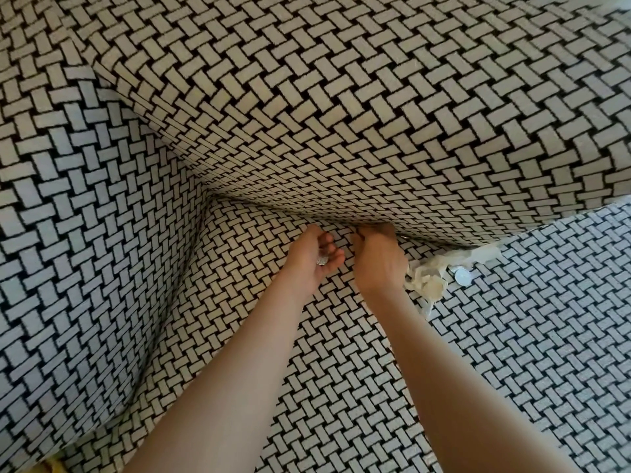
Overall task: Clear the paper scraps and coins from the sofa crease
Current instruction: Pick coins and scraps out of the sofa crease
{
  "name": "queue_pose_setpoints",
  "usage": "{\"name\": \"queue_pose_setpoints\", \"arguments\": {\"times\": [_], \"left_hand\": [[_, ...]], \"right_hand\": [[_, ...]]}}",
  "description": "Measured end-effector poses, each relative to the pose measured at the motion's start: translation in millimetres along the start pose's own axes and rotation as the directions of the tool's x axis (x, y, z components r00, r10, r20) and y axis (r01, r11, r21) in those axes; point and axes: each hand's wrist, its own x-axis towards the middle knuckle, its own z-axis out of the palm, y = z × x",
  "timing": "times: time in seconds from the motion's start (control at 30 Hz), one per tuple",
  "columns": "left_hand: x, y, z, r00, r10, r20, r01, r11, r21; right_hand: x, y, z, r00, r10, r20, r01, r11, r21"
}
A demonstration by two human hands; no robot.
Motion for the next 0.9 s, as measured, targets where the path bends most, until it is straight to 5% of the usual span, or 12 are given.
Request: {"name": "queue_pose_setpoints", "arguments": {"times": [0.33,0.43,0.53,0.7,0.9], "left_hand": [[-7,-6,12,0.999,0.039,-0.016,-0.039,0.999,0.006],[-10,-5,18,0.999,0.042,0.018,-0.043,0.999,0.025],[-13,-9,26,0.997,0.045,0.056,-0.047,0.998,0.034],[-20,-16,40,0.985,-0.039,0.167,0.044,0.999,-0.028],[-17,-15,47,0.994,-0.027,0.107,0.036,0.996,-0.086]], "right_hand": [[-24,21,0,0.947,-0.275,-0.165,0.278,0.961,-0.009],[-28,23,-7,0.972,0.014,-0.233,0.071,0.933,0.353],[-34,22,-18,0.936,0.324,-0.139,-0.129,0.682,0.720],[-42,17,-28,0.979,0.035,-0.199,0.089,0.810,0.580],[-22,44,-29,0.967,0.086,-0.238,-0.018,0.962,0.273]]}}
